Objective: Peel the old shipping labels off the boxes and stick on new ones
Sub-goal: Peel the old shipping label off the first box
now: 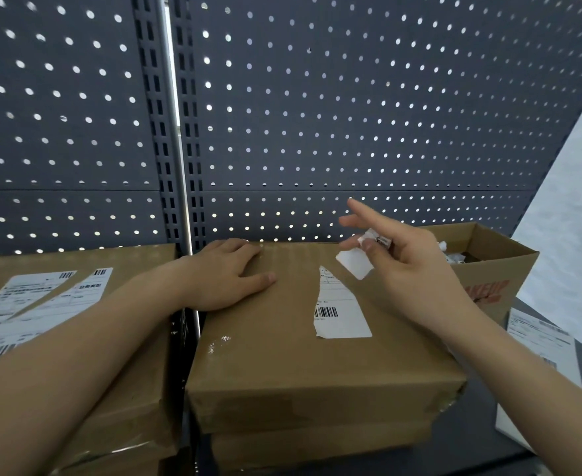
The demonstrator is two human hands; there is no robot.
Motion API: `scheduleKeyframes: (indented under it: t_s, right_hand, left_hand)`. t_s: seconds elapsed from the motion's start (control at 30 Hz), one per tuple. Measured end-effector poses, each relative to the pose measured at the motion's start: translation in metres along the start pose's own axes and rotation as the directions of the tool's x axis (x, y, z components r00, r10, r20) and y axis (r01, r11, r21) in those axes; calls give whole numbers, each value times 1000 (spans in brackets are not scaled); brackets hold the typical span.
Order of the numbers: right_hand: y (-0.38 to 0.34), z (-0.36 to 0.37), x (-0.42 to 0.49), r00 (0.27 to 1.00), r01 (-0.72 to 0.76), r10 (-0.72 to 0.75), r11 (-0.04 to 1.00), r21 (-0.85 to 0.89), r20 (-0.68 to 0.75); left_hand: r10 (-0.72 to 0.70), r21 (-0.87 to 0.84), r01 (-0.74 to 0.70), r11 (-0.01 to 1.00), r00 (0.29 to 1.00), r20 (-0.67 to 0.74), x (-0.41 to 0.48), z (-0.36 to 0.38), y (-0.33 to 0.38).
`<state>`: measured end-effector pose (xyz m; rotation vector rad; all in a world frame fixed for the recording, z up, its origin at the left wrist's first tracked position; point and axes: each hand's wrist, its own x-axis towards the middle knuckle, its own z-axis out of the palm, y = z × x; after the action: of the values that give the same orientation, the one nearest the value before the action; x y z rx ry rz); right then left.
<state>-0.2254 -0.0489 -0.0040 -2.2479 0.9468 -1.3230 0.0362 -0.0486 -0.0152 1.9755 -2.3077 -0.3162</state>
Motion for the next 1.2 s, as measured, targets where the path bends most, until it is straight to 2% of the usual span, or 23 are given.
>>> scheduleKeyframes:
  t_s: [0.2, 0.47, 0.6, 0.7, 0.8, 1.03, 1.2]
  right_hand:
    - [-2, 0, -7, 982, 166, -153, 979, -120, 110]
    - [-3, -8, -11, 980, 198, -195, 950, -241, 40]
    - [-12, -11, -16, 991, 129, -116, 962, -241, 68]
    - [-17, -10, -21, 972, 69, 6, 949, -307, 236]
    - [-22, -5, -27, 929, 98, 73, 897, -431, 362]
    - [-29, 5, -31, 921, 148, 49, 874, -463, 387]
    - [-28, 9, -33, 919, 170, 7, 895, -412, 394]
  left_hand:
    - [-21, 64, 20, 998, 1000, 10, -4, -6, 6]
    - [50, 274, -20, 962, 993, -103, -13, -14, 22]
    - [116, 228, -86, 970, 986, -121, -24, -10, 35]
    - [144, 192, -120, 974, 982, -119, -26, -4, 39]
    - [139, 202, -107, 974, 978, -153, -28, 2, 40]
    - [121, 212, -80, 974, 975, -185, -32, 12, 45]
    - [117, 218, -75, 973, 975, -189, -32, 15, 45]
